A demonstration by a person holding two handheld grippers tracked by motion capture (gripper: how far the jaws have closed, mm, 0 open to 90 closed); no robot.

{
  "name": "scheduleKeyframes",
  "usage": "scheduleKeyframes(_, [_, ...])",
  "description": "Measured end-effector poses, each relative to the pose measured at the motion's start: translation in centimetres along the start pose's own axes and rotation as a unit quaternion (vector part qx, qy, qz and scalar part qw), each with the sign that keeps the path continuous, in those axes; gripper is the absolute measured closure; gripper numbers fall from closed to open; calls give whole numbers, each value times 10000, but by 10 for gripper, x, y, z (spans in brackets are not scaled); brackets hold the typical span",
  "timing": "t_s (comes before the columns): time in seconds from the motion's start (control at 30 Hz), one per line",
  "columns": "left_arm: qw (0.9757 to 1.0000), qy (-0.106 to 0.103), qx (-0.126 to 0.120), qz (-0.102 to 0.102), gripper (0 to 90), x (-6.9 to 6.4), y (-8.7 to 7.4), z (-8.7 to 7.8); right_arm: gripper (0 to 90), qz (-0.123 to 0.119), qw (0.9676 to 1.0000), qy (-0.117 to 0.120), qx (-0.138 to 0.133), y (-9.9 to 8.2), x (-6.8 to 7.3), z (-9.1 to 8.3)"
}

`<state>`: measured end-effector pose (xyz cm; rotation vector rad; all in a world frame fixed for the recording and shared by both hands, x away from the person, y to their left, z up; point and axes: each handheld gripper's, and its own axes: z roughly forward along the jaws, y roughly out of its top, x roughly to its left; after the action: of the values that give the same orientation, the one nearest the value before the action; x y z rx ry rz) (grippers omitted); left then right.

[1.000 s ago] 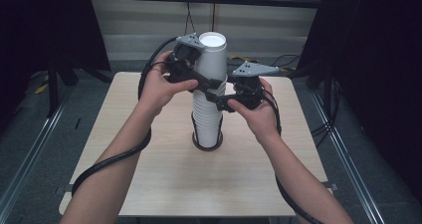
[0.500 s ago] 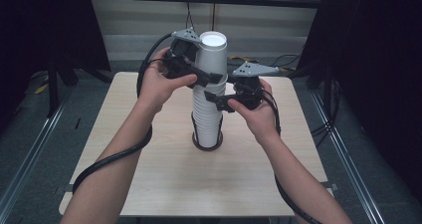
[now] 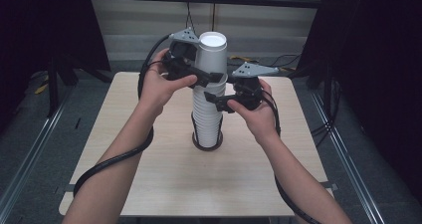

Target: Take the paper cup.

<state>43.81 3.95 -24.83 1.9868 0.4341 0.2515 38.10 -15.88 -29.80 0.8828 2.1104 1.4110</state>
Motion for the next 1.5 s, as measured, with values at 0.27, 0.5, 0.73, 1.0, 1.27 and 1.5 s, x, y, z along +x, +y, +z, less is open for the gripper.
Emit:
scheduleKeyframes(0.27, [9997,-51,-124,-193,84,3,-7,13,122,6,10000,0,-5,0,1,1])
scheduleKeyframes(0.5, [9996,-2,-184,-227,123,1,-7,12,117,17,10000,0,7,-1,0,1])
scheduleKeyframes(0.73, [9991,23,-261,-319,128,3,-5,9,159,-46,9998,6,211,-5,1,5])
scheduleKeyframes(1.0, [9996,76,-167,-215,127,2,0,6,136,124,9998,98,-131,-5,-4,0])
scheduleKeyframes(1.27, [9996,46,-148,-246,123,0,-5,9,117,322,9991,90,-254,0,0,-1])
scheduleKeyframes(1.5, [9995,80,-83,-279,126,0,-4,9,102,387,9992,37,-121,0,2,6])
